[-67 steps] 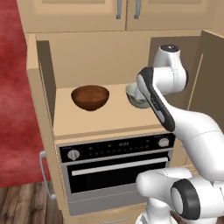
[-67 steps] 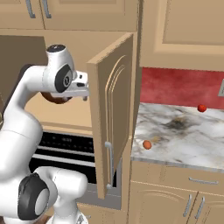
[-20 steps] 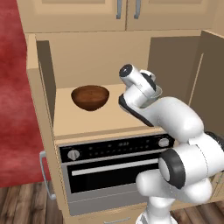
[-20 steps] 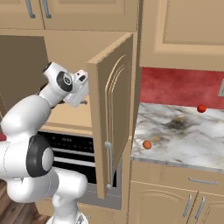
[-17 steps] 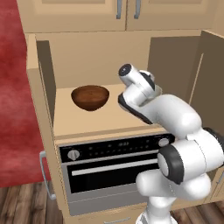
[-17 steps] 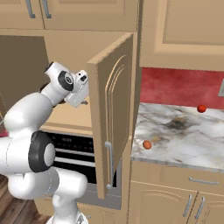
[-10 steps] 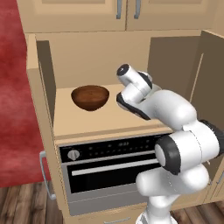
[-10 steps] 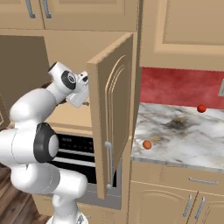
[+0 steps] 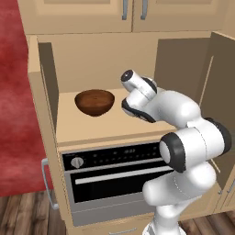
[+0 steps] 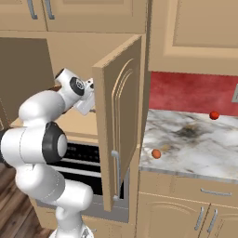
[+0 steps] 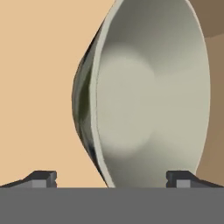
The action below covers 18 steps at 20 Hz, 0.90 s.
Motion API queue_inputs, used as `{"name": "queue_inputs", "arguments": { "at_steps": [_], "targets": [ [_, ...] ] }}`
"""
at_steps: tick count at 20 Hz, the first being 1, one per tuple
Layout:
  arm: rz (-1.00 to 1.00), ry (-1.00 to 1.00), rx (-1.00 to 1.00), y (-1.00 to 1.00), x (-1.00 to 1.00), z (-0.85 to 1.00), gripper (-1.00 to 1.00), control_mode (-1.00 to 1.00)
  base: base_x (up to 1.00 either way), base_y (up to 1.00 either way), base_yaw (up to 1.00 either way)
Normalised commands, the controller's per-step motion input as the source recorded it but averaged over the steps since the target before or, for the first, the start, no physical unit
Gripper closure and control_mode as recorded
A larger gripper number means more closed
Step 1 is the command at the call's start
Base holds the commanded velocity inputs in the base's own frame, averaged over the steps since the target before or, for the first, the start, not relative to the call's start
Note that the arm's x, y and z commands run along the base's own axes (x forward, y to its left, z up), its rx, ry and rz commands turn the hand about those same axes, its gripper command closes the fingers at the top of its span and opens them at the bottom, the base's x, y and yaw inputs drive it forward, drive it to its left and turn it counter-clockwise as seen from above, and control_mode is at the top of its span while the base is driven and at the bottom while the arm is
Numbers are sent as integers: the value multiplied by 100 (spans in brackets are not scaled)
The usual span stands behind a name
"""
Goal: Pick both bowls and place them on the counter. Then place the lime in one bowl and place the egg in the other bowl.
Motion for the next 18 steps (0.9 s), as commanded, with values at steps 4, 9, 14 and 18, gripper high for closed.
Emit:
{"name": "queue_inputs", "arguments": {
  "at_steps": [4, 9, 14, 18],
  "targets": [
    [0, 0, 0, 0, 33, 0, -100, -100, 0, 0, 0],
    [0, 1, 0, 0, 22, -5, -100, -100, 0, 0, 0],
    [0, 4, 0, -1, 2, -17, -100, -100, 0, 0, 0],
    [0, 3, 0, -1, 1, -24, -100, -100, 0, 0, 0]
  ]
}}
